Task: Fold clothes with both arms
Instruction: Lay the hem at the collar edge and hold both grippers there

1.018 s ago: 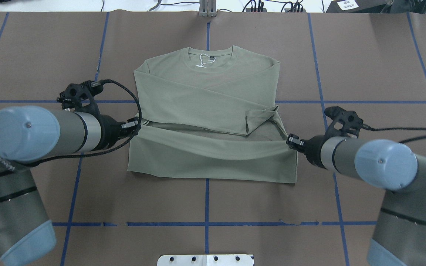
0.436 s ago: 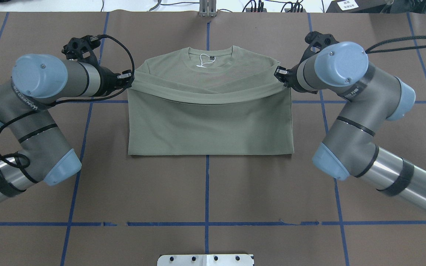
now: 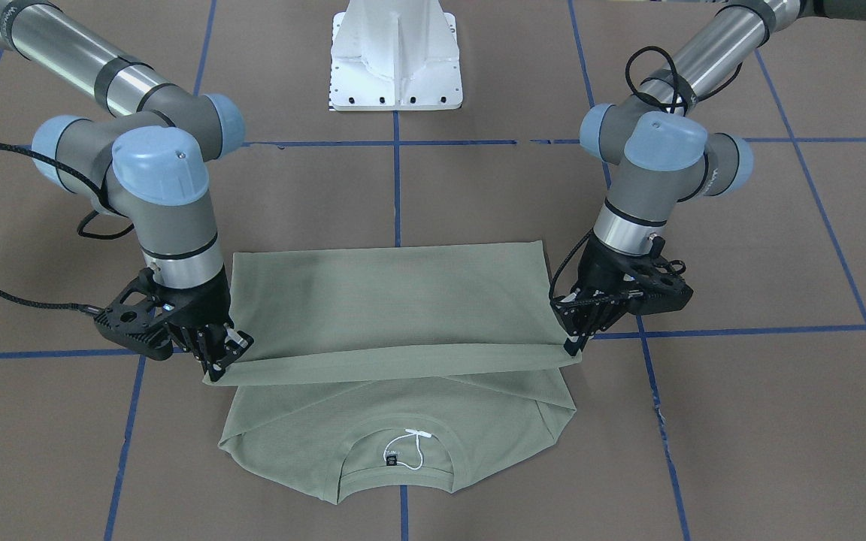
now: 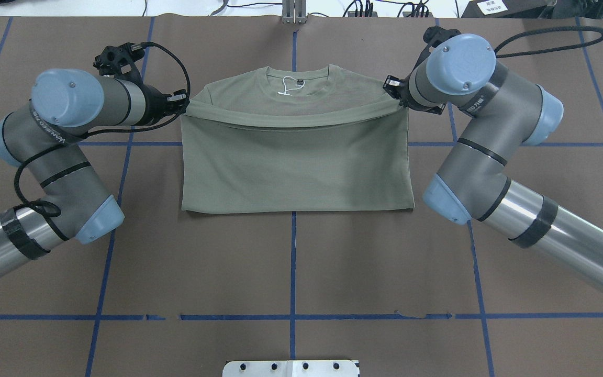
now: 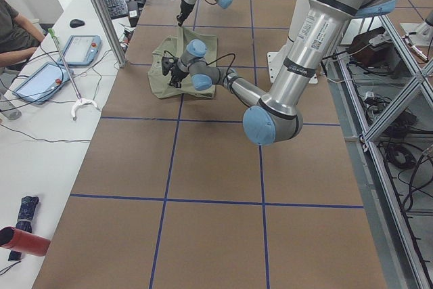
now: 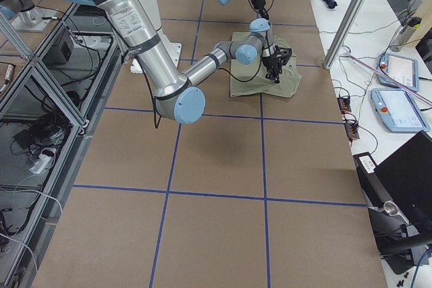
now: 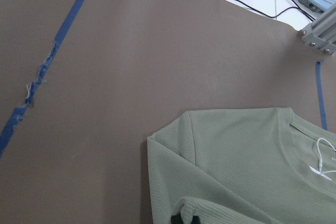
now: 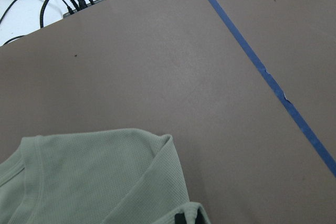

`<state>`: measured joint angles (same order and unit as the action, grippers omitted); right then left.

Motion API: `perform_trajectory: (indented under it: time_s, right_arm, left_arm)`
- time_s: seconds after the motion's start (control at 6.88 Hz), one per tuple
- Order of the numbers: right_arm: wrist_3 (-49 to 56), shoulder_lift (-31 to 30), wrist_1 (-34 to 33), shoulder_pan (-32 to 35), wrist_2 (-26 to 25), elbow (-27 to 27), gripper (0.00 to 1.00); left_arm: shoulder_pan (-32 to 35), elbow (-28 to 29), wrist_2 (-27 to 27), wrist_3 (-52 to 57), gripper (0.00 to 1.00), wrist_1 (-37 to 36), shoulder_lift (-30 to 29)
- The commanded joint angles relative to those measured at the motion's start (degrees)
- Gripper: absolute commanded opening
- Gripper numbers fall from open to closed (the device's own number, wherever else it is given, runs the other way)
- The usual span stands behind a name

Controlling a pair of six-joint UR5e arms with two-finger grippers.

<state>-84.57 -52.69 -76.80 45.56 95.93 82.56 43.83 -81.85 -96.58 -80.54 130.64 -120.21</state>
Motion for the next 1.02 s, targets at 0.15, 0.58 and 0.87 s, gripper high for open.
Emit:
perform_trajectory:
  time_s: [0.15,0.58,0.87]
  right_arm:
    - [0.11,4.18,6.80,0.76,-0.13,-12.22,0.00]
    - [0.11,6.81,7.01,1.55,-0.22,-16.64,0.00]
    - [0.11,6.81,9.20,1.55,-0.39,-18.57,0.00]
  left_arm:
    - [0.02,9.40,2.89,0.04,0.00,4.17,-4.50]
    - [0.11,11.18,4.47,0.12,0.00,6.03,-4.77]
    - [0.11,13.46,4.56,0.12,0.00,8.82,-4.86]
